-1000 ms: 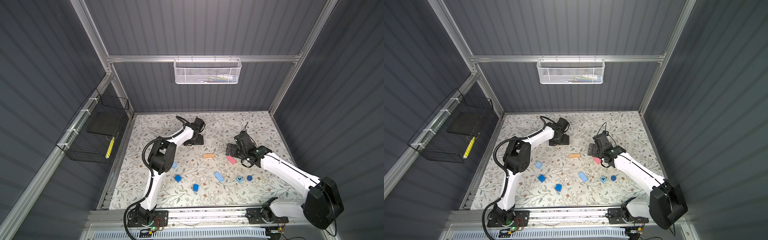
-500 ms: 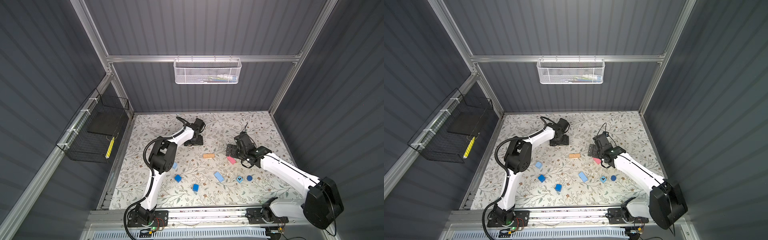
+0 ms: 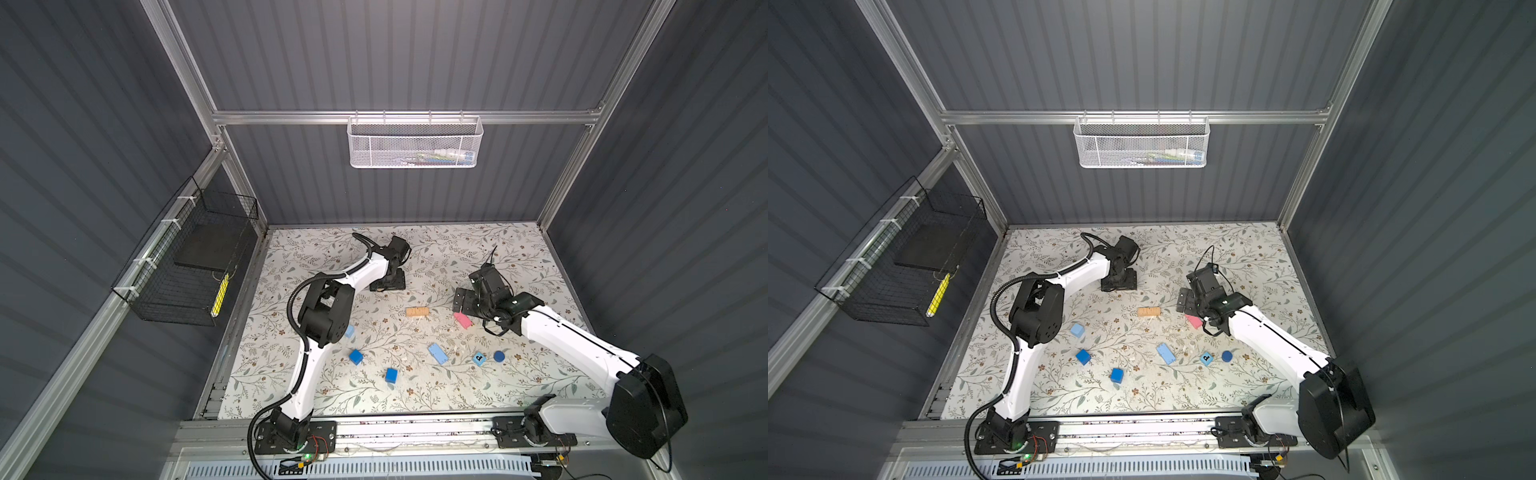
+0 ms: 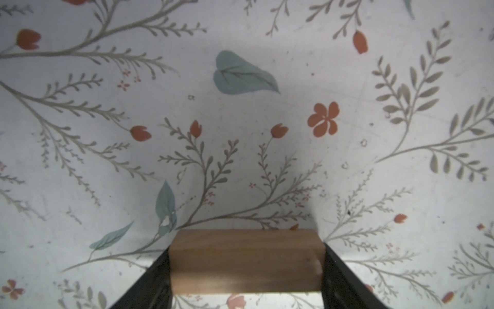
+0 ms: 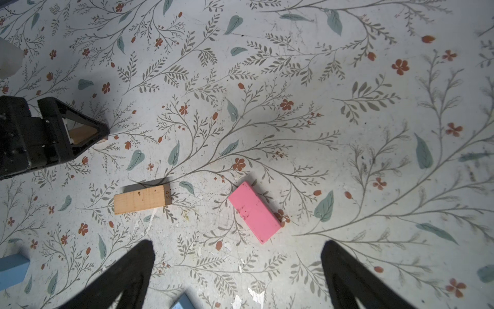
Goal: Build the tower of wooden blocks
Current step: 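Lift the wooden block with the left gripper over the placed wooden block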
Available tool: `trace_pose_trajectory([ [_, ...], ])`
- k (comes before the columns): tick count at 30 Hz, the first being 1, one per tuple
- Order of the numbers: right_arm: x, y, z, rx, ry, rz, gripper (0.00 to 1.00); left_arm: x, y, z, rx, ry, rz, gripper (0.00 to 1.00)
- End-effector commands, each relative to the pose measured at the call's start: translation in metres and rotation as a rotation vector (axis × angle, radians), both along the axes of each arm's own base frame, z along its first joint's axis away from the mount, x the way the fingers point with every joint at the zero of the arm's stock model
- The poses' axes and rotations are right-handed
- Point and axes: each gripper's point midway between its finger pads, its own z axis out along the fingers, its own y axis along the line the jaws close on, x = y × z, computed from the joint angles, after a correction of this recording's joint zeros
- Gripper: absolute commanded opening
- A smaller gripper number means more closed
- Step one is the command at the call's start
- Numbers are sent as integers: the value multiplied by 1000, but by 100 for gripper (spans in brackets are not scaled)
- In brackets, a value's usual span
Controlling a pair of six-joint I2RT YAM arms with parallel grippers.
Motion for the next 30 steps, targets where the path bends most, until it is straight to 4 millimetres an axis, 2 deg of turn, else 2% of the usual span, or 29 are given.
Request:
trace_pose_trajectory([
  [1, -5, -3, -6, -1, 21, -8, 99, -12, 0, -9, -7, 61, 11, 69],
  [11, -6, 2, -8, 25, 27, 5, 99, -41, -13, -3, -23, 101, 14, 66],
  [23, -17, -5, -12, 34, 26, -12, 99, -77, -43, -14, -35, 166, 12, 64],
  [30, -25, -10, -14, 40, 26, -25, 99, -83, -60, -18, -61, 170, 11, 64],
])
